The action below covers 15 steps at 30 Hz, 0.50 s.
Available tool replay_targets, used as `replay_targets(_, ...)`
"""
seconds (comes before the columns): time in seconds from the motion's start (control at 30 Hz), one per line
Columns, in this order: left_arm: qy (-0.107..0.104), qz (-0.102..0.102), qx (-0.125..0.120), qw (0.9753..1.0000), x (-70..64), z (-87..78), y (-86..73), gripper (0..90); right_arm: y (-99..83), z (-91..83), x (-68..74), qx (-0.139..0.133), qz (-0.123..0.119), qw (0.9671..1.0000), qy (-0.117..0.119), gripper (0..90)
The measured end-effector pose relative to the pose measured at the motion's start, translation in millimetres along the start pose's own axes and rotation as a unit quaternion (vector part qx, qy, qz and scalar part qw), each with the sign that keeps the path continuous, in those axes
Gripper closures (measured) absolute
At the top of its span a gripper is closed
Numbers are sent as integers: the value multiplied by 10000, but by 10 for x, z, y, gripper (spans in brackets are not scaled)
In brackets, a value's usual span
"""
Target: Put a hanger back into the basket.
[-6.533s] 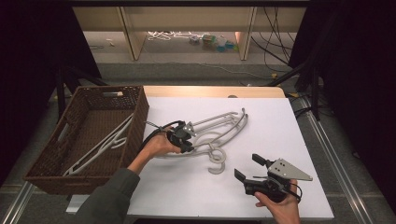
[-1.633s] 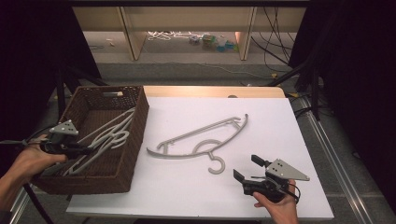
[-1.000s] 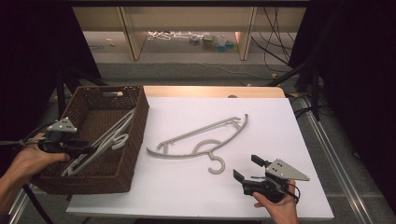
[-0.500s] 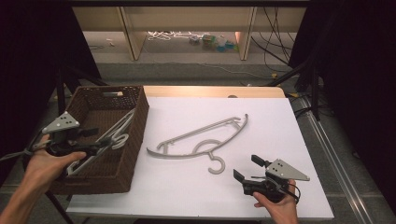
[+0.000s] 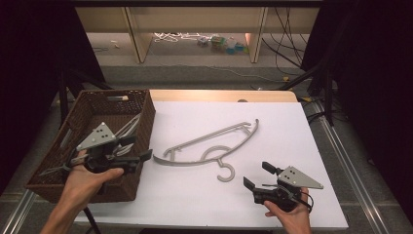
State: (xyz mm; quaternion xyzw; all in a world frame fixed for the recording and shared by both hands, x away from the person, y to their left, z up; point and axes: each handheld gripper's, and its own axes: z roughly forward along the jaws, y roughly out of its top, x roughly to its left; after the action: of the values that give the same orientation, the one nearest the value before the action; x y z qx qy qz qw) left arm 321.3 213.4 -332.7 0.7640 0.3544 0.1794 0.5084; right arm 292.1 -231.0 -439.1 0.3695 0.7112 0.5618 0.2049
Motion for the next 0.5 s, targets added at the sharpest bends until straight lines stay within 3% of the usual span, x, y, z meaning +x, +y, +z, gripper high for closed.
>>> replay_targets(0.1,-41,62,11,10000,-56,94,-29,245,10,-26,1,153,1,9999,-58,157)
replay_targets(0.23,-199,120,224,9995,-157,268,-108,214,9,-21,2,130,-2,9999,-71,157)
replay_targets(0.5,-429,509,662,9956,-327,618,-196,204,3,-19,-2,53,-3,10000,-66,157)
